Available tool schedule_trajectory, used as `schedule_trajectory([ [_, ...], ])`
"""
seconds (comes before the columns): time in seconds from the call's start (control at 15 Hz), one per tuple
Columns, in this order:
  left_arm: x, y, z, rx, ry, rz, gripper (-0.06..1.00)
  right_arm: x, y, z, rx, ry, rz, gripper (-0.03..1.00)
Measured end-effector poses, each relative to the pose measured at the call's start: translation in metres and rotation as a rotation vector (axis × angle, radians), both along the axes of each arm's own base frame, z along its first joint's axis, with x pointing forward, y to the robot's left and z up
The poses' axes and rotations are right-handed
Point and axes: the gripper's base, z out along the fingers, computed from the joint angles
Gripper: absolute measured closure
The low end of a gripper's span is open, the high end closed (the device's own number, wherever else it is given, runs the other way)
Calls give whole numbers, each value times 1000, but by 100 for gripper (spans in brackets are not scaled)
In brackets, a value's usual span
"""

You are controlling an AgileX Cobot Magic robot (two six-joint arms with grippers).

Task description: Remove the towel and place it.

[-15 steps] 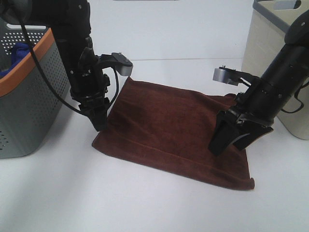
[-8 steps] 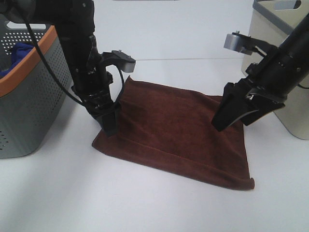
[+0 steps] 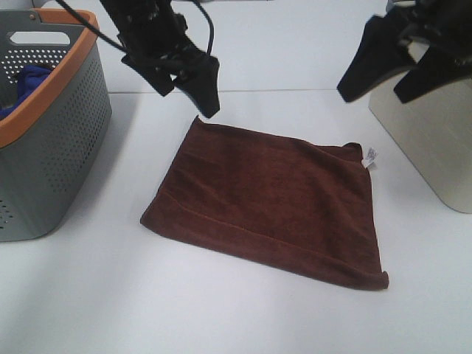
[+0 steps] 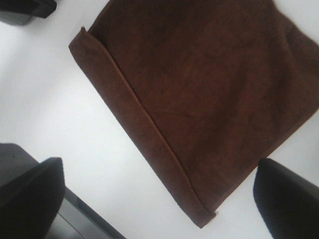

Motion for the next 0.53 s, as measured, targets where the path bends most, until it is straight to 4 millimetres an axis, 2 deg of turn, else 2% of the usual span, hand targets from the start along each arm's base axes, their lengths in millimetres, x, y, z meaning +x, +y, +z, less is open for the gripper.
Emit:
schedule_trajectory([
  [0.13,-2,1,36,-62,-65,57,-1,4,-2,35,15,-48,-69,6],
  [0.2,-4,12,70,-96,-130,140,-1,5,-9,60,4,-66,-152,6],
  [0.27,-6,26,86,-77,-174,198,-1,6,-19,70,2,-71,-199,6],
  [0.4,-5,61,110,-9,-265,330,-1,9,-49,90,12,-114,-307,6],
  [0.53,-8,96,134,32,-344,418,-1,10,-93,97,2,-138,-444,6],
])
